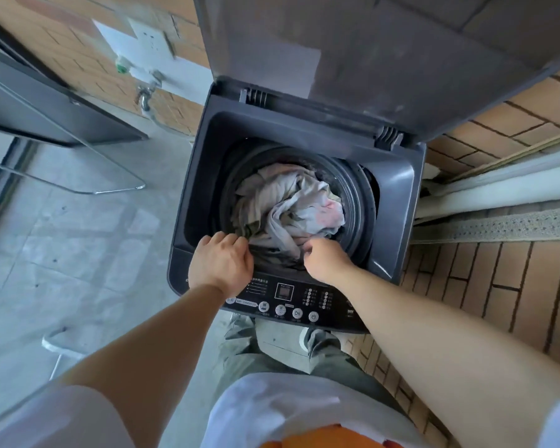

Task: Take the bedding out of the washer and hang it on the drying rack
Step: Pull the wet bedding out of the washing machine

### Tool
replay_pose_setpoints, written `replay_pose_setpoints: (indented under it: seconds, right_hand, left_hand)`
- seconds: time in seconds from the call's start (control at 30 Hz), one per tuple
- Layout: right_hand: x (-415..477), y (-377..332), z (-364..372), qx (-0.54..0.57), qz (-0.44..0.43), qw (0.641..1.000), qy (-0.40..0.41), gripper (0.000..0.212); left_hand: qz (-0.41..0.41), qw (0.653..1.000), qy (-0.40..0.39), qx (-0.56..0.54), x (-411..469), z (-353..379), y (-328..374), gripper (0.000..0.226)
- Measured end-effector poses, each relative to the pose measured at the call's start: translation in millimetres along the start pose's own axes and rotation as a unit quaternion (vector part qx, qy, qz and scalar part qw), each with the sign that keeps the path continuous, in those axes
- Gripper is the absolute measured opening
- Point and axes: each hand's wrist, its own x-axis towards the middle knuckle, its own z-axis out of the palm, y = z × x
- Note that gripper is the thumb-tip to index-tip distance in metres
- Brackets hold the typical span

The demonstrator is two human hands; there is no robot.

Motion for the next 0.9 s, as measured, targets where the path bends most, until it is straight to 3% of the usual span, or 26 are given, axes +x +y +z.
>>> replay_pose_setpoints:
  seconds: [0.17, 0.3, 0.33, 0.43, 0.47, 0.7, 0.8, 0.9]
  right_hand:
    - [63.7, -6.1, 16.0, 0.136, 0.097, 0.986, 0.011, 0.024]
    - [163.1, 31.8, 73.2, 0.218, 0.133, 0.963, -0.089, 0.081]
    - [163.8, 29.7, 74.2, 0.251, 0.137, 0.951, -0.116, 0.08]
    - [123.4, -3.9, 53.7, 0.342, 0.22, 0.902, -0.148, 0.029]
    - [119.5, -6.0, 51.1, 0.346, 0.217, 0.9, -0.152, 0.021]
    - [100.3, -8.6, 33.0, 0.449, 0.217, 0.861, -0.096, 0.03]
    - [77.0, -6.8, 10.9, 0.462, 0.173, 0.869, -0.033, 0.04]
    - [35.9, -5.3, -19.1, 0.476, 0.098, 0.873, 0.041, 0.023]
  left_hand:
    - [0.001, 1.0, 0.027, 0.007, 2.3, 4.7, -1.1, 0.029]
    - [-0.008, 0.999, 0.052, 0.004, 1.8, 12.4, -2.1, 0.028]
    - [-0.009, 0.998, 0.056, 0.005, 1.9, 13.2, -2.2, 0.027]
    - [-0.013, 0.997, 0.07, 0.013, 1.9, 15.2, -1.0, 0.026]
    - [-0.012, 0.997, 0.073, 0.013, 2.7, 15.2, -1.0, 0.026]
    - [-0.012, 0.998, 0.069, 0.006, -0.3, 14.4, -0.4, 0.027]
    - [-0.015, 0.997, 0.077, -0.002, -0.9, 15.5, 0.4, 0.027]
    - [-0.011, 0.998, 0.068, -0.007, -2.6, 13.7, 1.7, 0.029]
